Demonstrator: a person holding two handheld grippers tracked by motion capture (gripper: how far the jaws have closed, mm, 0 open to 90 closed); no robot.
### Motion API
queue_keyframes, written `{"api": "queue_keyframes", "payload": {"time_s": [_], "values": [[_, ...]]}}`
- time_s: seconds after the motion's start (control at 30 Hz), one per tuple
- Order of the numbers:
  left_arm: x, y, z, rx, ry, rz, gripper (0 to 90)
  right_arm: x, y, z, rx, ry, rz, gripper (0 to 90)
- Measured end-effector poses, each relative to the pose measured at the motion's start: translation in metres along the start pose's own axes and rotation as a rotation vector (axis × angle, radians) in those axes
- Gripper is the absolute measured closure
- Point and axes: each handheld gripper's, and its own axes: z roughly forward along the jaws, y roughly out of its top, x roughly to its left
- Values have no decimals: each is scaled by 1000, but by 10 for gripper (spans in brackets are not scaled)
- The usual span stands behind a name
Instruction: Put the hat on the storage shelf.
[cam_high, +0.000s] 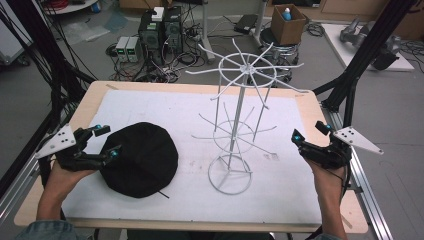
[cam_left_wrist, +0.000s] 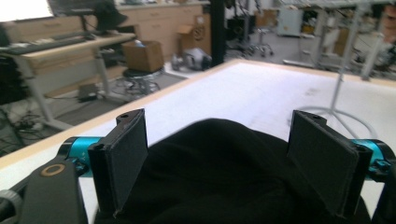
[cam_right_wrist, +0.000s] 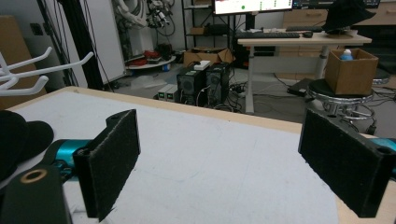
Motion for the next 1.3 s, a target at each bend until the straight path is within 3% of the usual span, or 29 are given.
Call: {"api": "queue_keyframes", "payload": {"time_s": [0.2, 0.47, 0.83, 1.3], "values": [[-7, -5, 11, 28, -88, 19, 207, 0, 1, -1, -1, 0, 4, 120], [-11, -15, 25, 96, -135, 32, 209, -1, 1, -1, -1, 2, 2, 120], [-20, -23, 38, 145, -209, 62, 224, -1, 1, -1, -3, 2, 6, 120], [-27, -32, 54, 236, -202, 109, 226, -2, 1, -1, 2, 6, 14, 130]]}}
